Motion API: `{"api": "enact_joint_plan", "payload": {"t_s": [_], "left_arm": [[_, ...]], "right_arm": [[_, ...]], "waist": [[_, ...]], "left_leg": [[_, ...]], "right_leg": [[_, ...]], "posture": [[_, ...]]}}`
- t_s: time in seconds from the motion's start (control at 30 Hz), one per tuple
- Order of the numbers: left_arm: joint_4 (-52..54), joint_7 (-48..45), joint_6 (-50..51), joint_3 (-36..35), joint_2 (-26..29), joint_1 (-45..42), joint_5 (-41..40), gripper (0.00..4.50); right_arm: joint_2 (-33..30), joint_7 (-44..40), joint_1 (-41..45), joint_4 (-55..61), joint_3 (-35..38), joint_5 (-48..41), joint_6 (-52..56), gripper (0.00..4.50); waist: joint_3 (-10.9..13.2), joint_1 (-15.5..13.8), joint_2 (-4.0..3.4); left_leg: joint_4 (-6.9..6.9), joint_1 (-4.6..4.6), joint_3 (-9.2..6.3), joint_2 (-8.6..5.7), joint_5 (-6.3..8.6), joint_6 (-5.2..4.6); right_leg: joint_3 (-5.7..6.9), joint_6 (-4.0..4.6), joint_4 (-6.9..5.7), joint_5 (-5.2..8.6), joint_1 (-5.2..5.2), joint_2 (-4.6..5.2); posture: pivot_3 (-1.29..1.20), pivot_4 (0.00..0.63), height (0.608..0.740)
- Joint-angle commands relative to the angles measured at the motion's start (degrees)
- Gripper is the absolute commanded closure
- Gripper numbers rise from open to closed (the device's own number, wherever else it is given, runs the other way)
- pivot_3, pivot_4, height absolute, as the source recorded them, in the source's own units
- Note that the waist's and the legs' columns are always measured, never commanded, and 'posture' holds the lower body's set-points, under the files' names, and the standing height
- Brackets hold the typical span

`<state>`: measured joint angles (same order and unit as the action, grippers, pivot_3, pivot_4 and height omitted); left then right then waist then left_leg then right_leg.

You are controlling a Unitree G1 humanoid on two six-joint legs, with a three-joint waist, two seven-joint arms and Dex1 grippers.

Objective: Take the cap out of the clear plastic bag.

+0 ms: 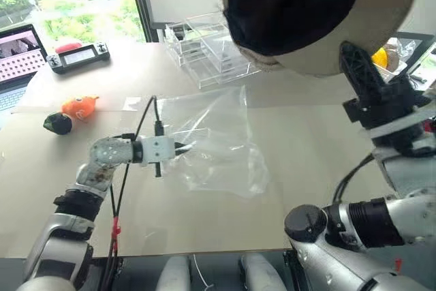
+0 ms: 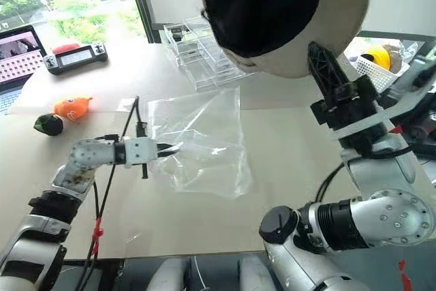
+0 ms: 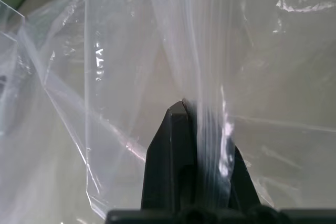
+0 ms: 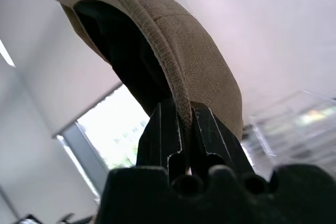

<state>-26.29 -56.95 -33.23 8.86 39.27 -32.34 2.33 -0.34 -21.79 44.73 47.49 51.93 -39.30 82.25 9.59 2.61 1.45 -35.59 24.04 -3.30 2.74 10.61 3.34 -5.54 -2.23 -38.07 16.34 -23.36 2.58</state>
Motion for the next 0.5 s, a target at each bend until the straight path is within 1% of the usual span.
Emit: {"api": "enact_joint_plan", "payload": {"t_s": [0.03,0.07,0.1,0.13,0.17,0.2,0.27,0.3,0.33,0.4,0.5], "left_arm": [[-4.95,8.16,-14.13,-3.55,2.01,-0.29,3.9,4.5],[-6.29,10.28,-17.51,-3.76,2.26,-0.28,5.35,4.5],[-7.37,11.79,-19.81,-3.71,2.41,-0.38,6.37,4.5],[-8.27,13.99,-22.35,-3.8,2.54,-0.24,8.04,4.5],[-8.96,16.02,-24.5,-3.91,2.63,0.03,9.65,4.5],[-9.43,18.11,-27.11,-4.03,2.78,0.8,11.42,4.5],[-10.25,21.66,-30.96,-3.99,3.12,2.09,14.53,4.5],[-10.85,22.65,-32.66,-3.56,3.4,2.8,15.59,4.5],[-11.5,23.78,-33.61,-3.12,3.68,3.33,17.06,4.5],[-12.83,25.77,-35.39,-2.62,3.87,4.04,18.66,4.5],[-14.43,28.59,-36.81,-1.52,3.96,4.13,21.85,4.5]], "right_arm": [[-16.59,-0.39,-10.7,3.83,-31.41,13.95,-18.14,4.4],[-23.01,-1.25,-14.63,3.2,-40.89,20.19,-25.03,4.4],[-27.16,-1.52,-17.2,2.41,-46.75,24.22,-30.22,4.4],[-32.0,-1.56,-19.71,0.61,-53.0,30.13,-37.13,4.4],[-35.61,-1.0,-22.28,-1.8,-57.36,35.73,-43.92,4.4],[-38.83,1.38,-24.89,-5.31,-61.46,42.59,-50.54,4.4],[-43.97,4.43,-28.49,-11.27,-67.6,53.25,-61.77,4.4],[-45.71,6.03,-30.1,-14.2,-70.06,57.65,-66.18,4.4],[-46.45,6.88,-31.54,-16.55,-71.59,60.09,-69.64,4.4],[-45.67,8.25,-33.91,-19.98,-72.52,61.69,-74.51,4.4],[-43.71,7.14,-35.92,-23.84,-74.14,63.16,-79.12,4.4]], "waist": [[0.03,-0.03,-0.05],[0.04,0.0,-0.06],[0.04,0.08,-0.04],[0.04,0.07,-0.02],[0.04,0.07,-0.02],[0.05,0.06,-0.01],[0.05,-0.04,0.0],[0.05,-0.08,0.0],[0.06,-0.11,0.01],[0.06,-0.09,0.03],[0.07,-0.03,0.03]], "left_leg": [[-0.06,0.09,0.0,-0.02,0.0,0.0],[-0.15,0.2,-0.01,-0.04,0.0,0.0],[-0.18,0.2,0.01,-0.09,0.0,0.0],[-0.18,0.19,0.02,-0.08,0.0,-0.01],[-0.19,0.16,0.01,-0.06,0.0,-0.01],[-0.21,0.16,0.0,-0.06,0.0,-0.01],[-0.28,0.16,0.01,-0.06,0.0,0.0],[-0.32,0.15,0.05,-0.08,0.0,0.0],[-0.34,0.15,0.08,-0.08,0.0,0.0],[-0.36,0.13,0.1,-0.07,0.0,0.0],[-0.34,0.07,0.08,-0.02,0.0,0.0]], "right_leg": [[0.0,-0.01,0.0,0.0,-0.07,0.02],[0.01,-0.04,0.01,0.0,-0.14,0.05],[-0.01,-0.09,0.0,0.01,-0.17,0.08],[-0.01,-0.12,0.03,0.02,-0.15,0.09],[0.01,-0.23,0.03,0.08,-0.13,0.06],[0.01,-0.38,0.01,0.17,-0.14,0.05],[0.01,-0.52,0.02,0.19,-0.09,0.05],[-0.03,-0.57,0.03,0.17,-0.08,0.07],[-0.05,-0.6,0.05,0.16,-0.07,0.08],[-0.05,-0.61,0.06,0.14,-0.06,0.07],[-0.05,-0.57,0.01,0.11,-0.01,0.0]], "posture": [[0.0,0.15,0.735],[0.0,0.15,0.735],[0.0,0.15,0.735],[0.0,0.15,0.735],[0.0,0.15,0.735],[0.0,0.15,0.735],[0.0,0.15,0.735],[0.0,0.15,0.735],[0.0,0.15,0.735],[0.0,0.15,0.735],[0.0,0.15,0.735]]}}
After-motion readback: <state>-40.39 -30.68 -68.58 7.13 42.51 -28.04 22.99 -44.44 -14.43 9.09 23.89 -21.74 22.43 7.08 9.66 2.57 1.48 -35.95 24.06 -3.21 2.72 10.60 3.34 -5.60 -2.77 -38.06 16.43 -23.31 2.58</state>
